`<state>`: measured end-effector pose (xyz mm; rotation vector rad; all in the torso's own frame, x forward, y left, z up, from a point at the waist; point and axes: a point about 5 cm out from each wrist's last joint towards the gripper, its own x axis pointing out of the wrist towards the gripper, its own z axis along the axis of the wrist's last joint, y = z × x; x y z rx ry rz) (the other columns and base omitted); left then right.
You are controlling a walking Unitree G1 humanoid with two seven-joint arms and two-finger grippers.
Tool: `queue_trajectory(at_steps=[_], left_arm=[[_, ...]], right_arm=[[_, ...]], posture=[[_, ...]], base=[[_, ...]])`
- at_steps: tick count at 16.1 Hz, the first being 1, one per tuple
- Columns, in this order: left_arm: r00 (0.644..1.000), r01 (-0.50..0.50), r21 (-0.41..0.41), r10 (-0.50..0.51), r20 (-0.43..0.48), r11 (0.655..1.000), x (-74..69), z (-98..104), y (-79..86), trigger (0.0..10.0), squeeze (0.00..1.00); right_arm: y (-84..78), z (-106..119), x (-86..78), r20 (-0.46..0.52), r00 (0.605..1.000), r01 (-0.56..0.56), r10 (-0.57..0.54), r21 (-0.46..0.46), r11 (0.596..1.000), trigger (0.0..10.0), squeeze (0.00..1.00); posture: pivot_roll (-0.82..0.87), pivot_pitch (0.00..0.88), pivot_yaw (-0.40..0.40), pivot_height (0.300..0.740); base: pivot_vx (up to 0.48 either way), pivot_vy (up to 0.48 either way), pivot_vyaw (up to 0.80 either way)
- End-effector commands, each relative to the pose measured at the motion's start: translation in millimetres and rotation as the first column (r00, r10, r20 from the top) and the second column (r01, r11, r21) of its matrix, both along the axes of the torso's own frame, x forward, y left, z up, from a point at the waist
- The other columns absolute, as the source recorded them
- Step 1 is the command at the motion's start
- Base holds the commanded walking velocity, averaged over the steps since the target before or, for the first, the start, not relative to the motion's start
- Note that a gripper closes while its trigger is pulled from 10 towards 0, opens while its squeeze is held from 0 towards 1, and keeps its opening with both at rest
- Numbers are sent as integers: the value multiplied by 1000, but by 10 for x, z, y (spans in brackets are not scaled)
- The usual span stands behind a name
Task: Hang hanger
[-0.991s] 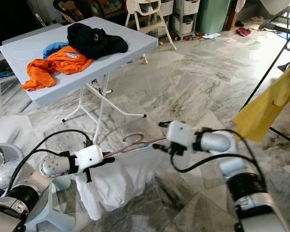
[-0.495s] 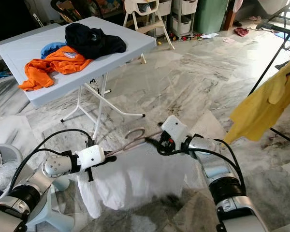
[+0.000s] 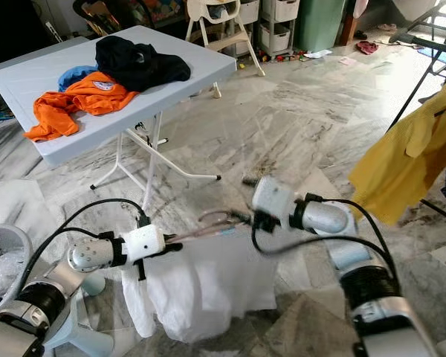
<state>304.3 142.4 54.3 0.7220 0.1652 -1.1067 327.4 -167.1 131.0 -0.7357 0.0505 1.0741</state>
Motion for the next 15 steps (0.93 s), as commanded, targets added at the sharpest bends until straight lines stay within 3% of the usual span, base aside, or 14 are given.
queue_trajectory(at_steps=[1, 2, 5, 9, 15], left_arm=[[999, 36, -7, -36, 39, 999, 22, 76, -37, 0, 0], [998, 47, -5, -46, 44, 999, 25, 82, -64, 0, 0], [998, 54, 1, -54, 45, 999, 29, 93, -57, 0, 0], [998, 59, 15, -60, 36, 998, -3, 61, -17, 0, 0], [997, 64, 10, -64, 48, 998, 4, 85, -35, 0, 0]], right_arm=[[45, 44, -8, -17, 996, -90, 89, -48, 995, 10000, 0], [22, 90, -22, -61, 987, -152, 148, -60, 987, 10000, 0], [-72, 158, 20, -98, 981, -180, 169, -120, 976, 10000, 0], [-125, 317, 173, -40, 994, -110, 106, -115, 987, 10000, 0], [-147, -8, -47, -237, 952, -230, 195, -129, 965, 10000, 0]], posture=[[-114, 44, 95, 740], [-111, 43, 94, 740], [-107, 47, 89, 740], [-102, 49, 86, 740], [-93, 47, 85, 740]], base=[[0, 0, 0], [0, 0, 0], [0, 0, 0], [0, 0, 0], [0, 0, 0]])
